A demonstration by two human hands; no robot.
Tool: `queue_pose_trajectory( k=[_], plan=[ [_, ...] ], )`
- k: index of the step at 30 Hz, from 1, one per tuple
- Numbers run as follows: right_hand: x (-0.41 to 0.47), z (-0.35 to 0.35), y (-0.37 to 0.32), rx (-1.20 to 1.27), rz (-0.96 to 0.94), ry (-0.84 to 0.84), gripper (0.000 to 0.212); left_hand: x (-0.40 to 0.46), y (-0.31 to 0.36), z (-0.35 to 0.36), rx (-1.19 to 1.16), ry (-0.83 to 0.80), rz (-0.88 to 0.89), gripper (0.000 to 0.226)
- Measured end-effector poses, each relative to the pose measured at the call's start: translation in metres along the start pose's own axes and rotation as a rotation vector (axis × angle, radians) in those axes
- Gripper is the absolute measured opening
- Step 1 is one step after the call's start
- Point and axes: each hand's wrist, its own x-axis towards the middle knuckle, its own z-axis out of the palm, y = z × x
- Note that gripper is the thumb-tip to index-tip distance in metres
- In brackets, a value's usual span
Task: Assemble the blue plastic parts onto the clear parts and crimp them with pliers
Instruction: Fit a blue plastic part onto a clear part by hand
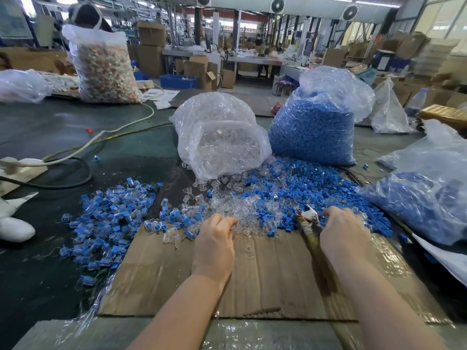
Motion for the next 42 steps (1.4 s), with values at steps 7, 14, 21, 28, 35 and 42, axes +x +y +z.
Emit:
queue_pose_trajectory(
  k=[7,14,21,28,35,42],
  plan=[
    [0.024,0.01,0.019,-0.144,-0.053,-0.127,0.041,-0.001,0.002,-0.003,-0.011,-0.041,0.054,0.021],
    [0.029,0.012,0.018,-0.088,-0.042,-0.058,0.027,-0.002,0.003,-0.006,-0.058,-0.085,0.062,0.02],
    [0.027,0.013,0.021,-0.14,-0.077,0.001,0.027,-0.003,0.006,-0.009,-0.133,-0.086,0.023,0.014],
    [0.033,0.013,0.017,-0.107,-0.194,-0.067,0.036,-0.004,0.007,-0.012,-0.171,-0.08,0.018,0.027],
    [0.039,0.007,0.016,-0.02,-0.13,-0.141,0.021,-0.005,0.004,-0.012,-0.164,-0.126,0.006,0.018],
    [0.042,0.005,0.013,-0.057,-0.12,-0.216,0.022,-0.005,0.004,-0.013,-0.142,-0.16,0.031,0.016]
  ],
)
